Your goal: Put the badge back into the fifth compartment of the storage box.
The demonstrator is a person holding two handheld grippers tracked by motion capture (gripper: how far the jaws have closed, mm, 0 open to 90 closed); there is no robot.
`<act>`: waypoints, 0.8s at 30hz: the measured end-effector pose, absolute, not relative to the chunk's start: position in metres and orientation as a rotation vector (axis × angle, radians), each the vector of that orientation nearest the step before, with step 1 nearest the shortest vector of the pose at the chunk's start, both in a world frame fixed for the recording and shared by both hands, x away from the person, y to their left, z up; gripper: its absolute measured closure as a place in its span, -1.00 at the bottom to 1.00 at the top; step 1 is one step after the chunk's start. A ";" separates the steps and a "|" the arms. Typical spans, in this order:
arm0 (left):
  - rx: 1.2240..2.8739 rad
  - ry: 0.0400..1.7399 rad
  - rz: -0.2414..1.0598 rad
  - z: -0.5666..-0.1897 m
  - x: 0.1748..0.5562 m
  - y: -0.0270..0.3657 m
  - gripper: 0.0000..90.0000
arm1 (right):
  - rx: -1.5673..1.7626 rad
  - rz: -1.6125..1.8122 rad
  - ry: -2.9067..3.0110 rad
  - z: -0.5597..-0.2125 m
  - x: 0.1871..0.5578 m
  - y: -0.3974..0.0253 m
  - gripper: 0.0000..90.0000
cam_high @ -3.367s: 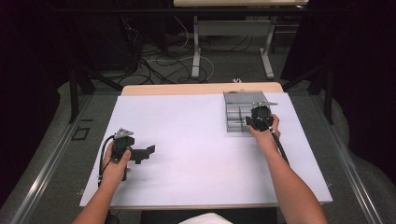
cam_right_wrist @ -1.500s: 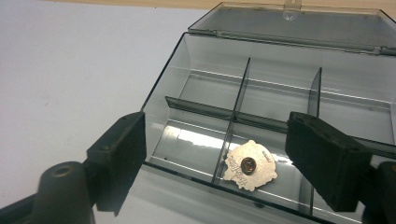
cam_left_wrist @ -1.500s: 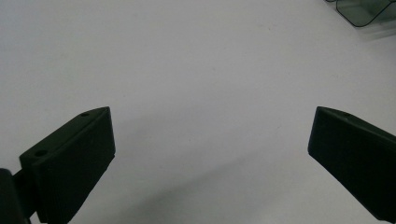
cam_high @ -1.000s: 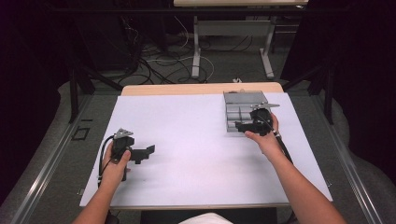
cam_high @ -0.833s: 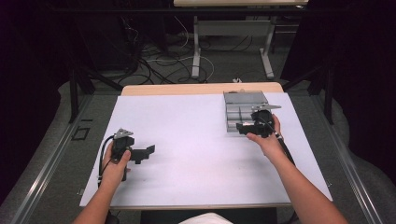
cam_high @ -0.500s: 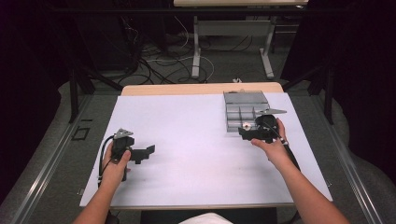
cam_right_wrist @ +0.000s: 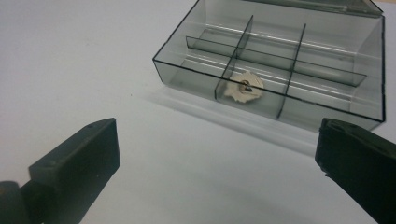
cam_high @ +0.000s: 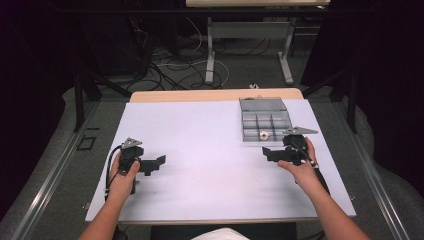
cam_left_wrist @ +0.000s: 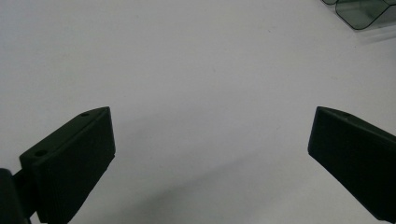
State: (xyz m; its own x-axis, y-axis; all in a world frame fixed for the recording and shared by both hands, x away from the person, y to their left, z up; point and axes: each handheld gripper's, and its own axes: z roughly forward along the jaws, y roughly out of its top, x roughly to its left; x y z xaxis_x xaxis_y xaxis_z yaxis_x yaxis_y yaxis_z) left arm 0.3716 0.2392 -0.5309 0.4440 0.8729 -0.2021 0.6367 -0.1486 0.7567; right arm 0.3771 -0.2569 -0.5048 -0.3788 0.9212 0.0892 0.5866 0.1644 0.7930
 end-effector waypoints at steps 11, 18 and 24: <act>1.871 1.284 0.359 -0.531 0.372 0.238 -0.98 | 1.485 1.094 1.986 -0.516 0.361 -0.281 -1.00; 1.868 1.289 0.359 -0.531 0.372 0.239 -0.98 | 1.522 1.078 1.952 -0.525 0.356 -0.292 -1.00; 1.868 1.290 0.361 -0.532 0.372 0.238 -0.98 | 1.544 1.070 1.920 -0.533 0.355 -0.301 -1.00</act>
State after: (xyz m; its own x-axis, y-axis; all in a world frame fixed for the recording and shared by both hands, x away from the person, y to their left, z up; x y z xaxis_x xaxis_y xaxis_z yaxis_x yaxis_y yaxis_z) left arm 0.3716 0.2385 -0.5316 0.4343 0.8769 -0.2060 0.6422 -0.1411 0.7534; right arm 0.3545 -0.3009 -0.5325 -0.2713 0.9550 0.1202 0.6046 0.0720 0.7933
